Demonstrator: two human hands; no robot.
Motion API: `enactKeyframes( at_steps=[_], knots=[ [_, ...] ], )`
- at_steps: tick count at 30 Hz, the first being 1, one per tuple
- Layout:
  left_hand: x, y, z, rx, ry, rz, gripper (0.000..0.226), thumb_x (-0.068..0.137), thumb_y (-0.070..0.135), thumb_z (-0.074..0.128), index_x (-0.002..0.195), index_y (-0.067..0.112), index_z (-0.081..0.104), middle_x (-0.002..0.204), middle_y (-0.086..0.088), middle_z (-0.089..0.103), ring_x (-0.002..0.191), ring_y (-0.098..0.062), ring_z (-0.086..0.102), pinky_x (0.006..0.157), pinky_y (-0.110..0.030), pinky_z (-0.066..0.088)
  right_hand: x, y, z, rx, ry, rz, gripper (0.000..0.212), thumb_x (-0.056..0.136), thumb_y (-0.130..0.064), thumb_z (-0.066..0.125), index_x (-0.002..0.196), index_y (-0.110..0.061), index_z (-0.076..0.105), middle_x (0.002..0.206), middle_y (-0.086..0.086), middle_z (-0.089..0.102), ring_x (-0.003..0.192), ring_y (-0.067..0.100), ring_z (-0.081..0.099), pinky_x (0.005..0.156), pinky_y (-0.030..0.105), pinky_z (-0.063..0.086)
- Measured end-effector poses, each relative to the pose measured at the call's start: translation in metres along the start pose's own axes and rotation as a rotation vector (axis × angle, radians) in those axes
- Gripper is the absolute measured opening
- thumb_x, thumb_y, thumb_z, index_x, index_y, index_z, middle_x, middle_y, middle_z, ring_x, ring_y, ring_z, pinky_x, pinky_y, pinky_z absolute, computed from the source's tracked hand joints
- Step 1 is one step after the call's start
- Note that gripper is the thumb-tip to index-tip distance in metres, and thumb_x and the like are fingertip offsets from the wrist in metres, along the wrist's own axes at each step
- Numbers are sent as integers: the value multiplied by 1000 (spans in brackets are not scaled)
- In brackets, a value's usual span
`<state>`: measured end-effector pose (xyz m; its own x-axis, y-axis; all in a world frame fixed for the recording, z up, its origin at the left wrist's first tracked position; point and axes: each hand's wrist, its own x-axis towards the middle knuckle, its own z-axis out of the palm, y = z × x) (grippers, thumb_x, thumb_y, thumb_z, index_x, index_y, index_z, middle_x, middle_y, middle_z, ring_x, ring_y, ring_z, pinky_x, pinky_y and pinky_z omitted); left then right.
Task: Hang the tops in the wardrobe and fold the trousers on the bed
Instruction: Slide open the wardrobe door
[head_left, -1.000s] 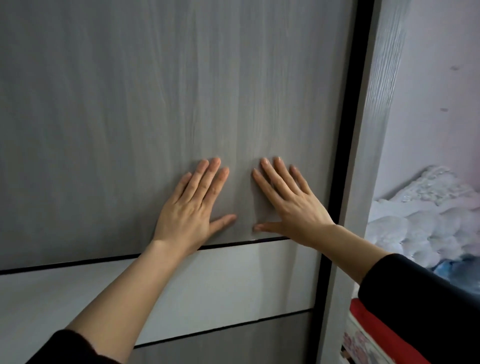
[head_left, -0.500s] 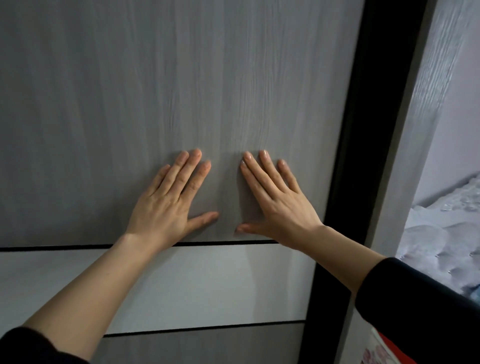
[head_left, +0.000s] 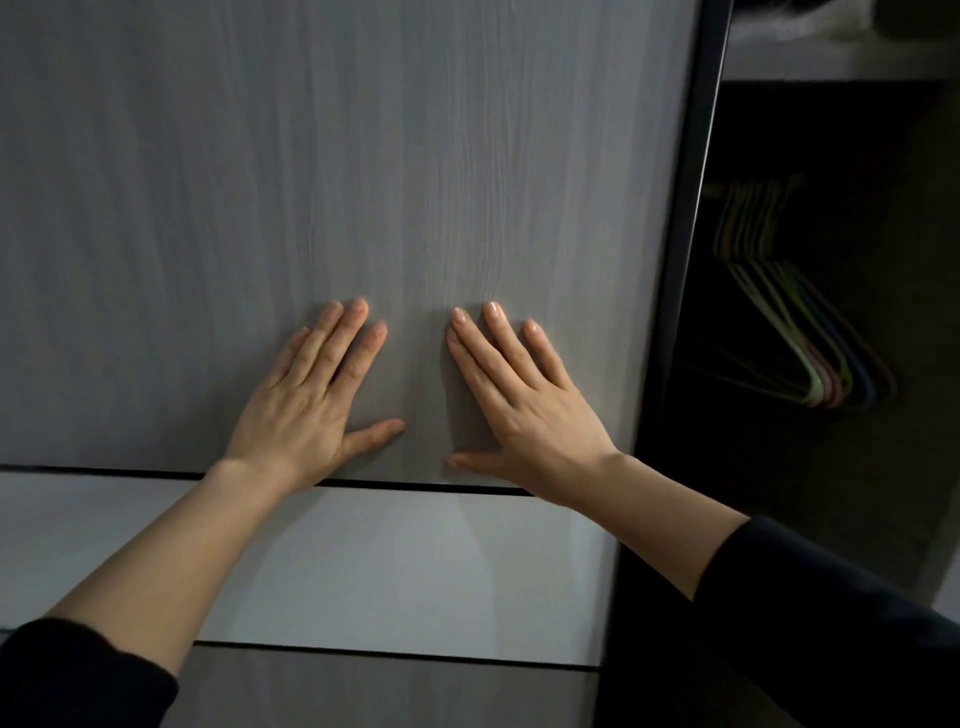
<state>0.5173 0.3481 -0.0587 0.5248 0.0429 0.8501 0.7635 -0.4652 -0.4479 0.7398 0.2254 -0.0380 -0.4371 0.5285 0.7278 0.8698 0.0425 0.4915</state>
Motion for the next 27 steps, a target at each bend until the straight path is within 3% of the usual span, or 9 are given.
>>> enactKeyframes(
  at_steps=[7,11,14,18,23,27],
  knots=[
    [-44,-86,-1,-41,-13,-10,83,92,68,21,152,16,0,160,-2,-8,148,-21,-1,119,-36,5,54,-55,12,-35,49,-131,82,84,-47,61,148,-5,32,157,8,27,146,25,21,118,42,16],
    [-79,-124,-1,-113,-68,-163,78,94,63,22,152,18,-1,160,-11,-3,147,-26,-4,119,-40,4,77,-79,13,-85,84,-133,65,89,-37,50,147,-12,38,155,7,32,144,24,26,118,45,15],
    [-104,-141,-2,-177,-121,-330,77,95,61,19,152,14,-3,157,-22,3,146,-30,-7,120,-42,1,93,-88,11,-136,110,-79,60,90,-36,48,147,-20,38,155,8,31,145,25,22,118,47,8],
    [-110,-145,-13,-236,-191,-562,89,93,63,20,149,-2,2,153,-33,-2,143,-44,-3,116,-55,8,122,-108,14,-152,127,-56,58,93,-40,46,149,-28,35,157,6,27,146,28,21,118,47,8],
    [-126,-128,-12,-290,-286,-679,96,89,70,19,149,-3,2,151,-38,-5,141,-48,-4,113,-57,9,154,-134,26,-108,130,-186,63,90,-37,48,149,-18,36,157,7,28,146,26,21,119,45,9],
    [-147,-156,-8,-293,-311,-733,98,88,73,15,148,-3,-1,151,-37,-5,142,-47,-4,113,-57,10,172,-150,38,-168,148,-254,66,92,-40,44,150,-12,32,156,6,30,145,24,22,120,41,11]
  ],
)
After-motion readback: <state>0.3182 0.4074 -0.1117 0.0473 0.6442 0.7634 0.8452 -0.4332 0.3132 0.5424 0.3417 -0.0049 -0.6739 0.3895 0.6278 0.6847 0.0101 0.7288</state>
